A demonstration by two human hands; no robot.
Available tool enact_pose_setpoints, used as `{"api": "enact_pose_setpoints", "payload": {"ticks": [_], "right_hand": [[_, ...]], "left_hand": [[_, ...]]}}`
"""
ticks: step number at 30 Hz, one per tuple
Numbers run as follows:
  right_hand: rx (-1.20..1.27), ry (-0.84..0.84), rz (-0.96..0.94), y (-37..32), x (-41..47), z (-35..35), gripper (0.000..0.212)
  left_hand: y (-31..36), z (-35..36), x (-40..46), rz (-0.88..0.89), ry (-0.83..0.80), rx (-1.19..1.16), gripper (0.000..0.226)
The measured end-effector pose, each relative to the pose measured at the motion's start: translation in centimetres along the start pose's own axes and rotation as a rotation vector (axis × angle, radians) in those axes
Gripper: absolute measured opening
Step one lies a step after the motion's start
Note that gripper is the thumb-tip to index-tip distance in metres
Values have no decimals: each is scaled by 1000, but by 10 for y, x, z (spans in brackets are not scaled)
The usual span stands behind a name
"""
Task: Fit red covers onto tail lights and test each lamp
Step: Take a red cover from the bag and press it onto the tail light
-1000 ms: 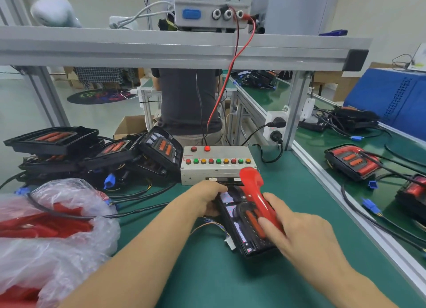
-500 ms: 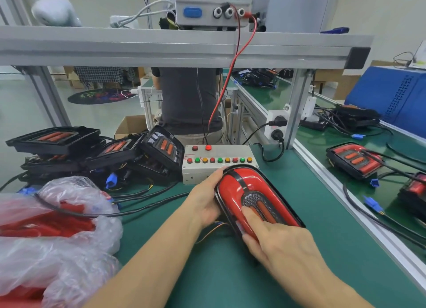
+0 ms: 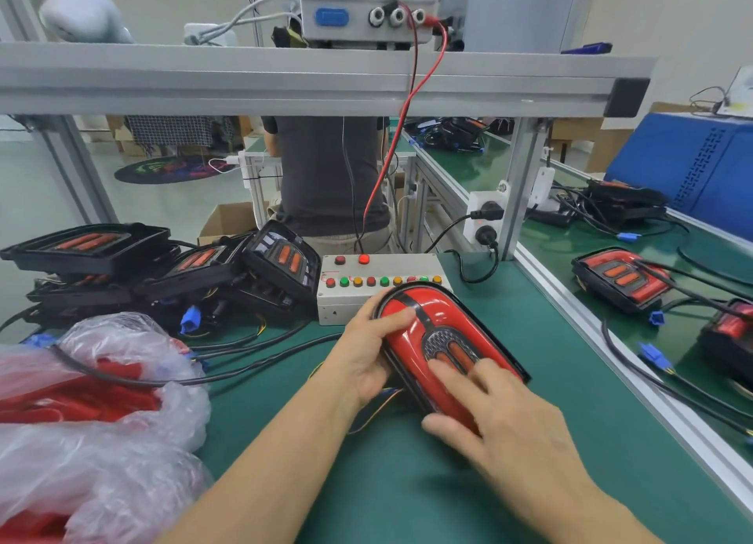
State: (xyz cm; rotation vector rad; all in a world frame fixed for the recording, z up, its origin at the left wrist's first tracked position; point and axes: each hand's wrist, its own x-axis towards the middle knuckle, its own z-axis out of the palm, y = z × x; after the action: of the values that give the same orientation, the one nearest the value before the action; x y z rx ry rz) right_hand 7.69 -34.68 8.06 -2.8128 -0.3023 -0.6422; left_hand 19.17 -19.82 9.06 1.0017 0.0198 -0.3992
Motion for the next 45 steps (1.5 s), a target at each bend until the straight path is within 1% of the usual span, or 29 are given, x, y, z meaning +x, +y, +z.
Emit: {"api": "enact_pose_setpoints", "payload": {"ticks": [1,2,3,4,5,6,7,8,9,13,15,17,21,24,28,30,33,36,38,41,45], "right_hand": [[200,-58,136,2,1,-9,44],[451,-63,294,4,0,-16,41],[672,-10,450,9,-1,-19,45],[823,5,582,14,-2,-19,51],[974,-65,685,18,-2,-18,58],[1170,-197,745,18,-2,-16,65],[1362,-314,764,15,-1,-13,70],[1512,-377,763,12,0,-9,68],[1605,-390,760,9,2,-7,64],[1731,-310,806,6,4,4,60],[1821,-323,809,6,4,5,56],[1834,-332,792,6,4,3,54],[1706,-319,738,8,3,2,52],[1628,-331,686,8,0,1,51],[1593,-349,678,9,-5,2,49],[1579,-338,676,9,-5,2,47],[1561,-321,657,7,-6,1,40],[1518,-292,643,6,-6,1,44],[1501,-255,643,3,-6,4,41],[1515,-200,675,0,-8,10,41],[1527,-150,684,-4,-7,14,48]], "left_hand": [[3,-1,1,20,16,-23,47],[6,-2,3,40,27,-49,49],[10,-4,4,54,33,-74,52],[13,-4,4,63,34,-90,55],[15,-4,4,71,29,-97,56],[15,-2,4,75,20,-95,56],[15,-1,3,77,6,-87,55],[14,2,1,76,-12,-80,53],[13,4,0,79,-30,-74,52],[15,8,-4,101,-55,-47,49],[15,8,-6,98,-65,-23,51],[14,7,-7,96,-76,-1,54],[13,9,-11,65,-63,41,54],[14,9,-12,30,-51,72,47],[16,8,-11,3,-36,73,38],[15,8,-11,-8,-23,69,33],[14,9,-11,-13,-5,73,31],[13,10,-9,-5,26,73,31],[12,10,-8,-1,54,74,30],[9,13,-9,20,38,89,33],[-1,20,-11,70,15,50,51]]}}
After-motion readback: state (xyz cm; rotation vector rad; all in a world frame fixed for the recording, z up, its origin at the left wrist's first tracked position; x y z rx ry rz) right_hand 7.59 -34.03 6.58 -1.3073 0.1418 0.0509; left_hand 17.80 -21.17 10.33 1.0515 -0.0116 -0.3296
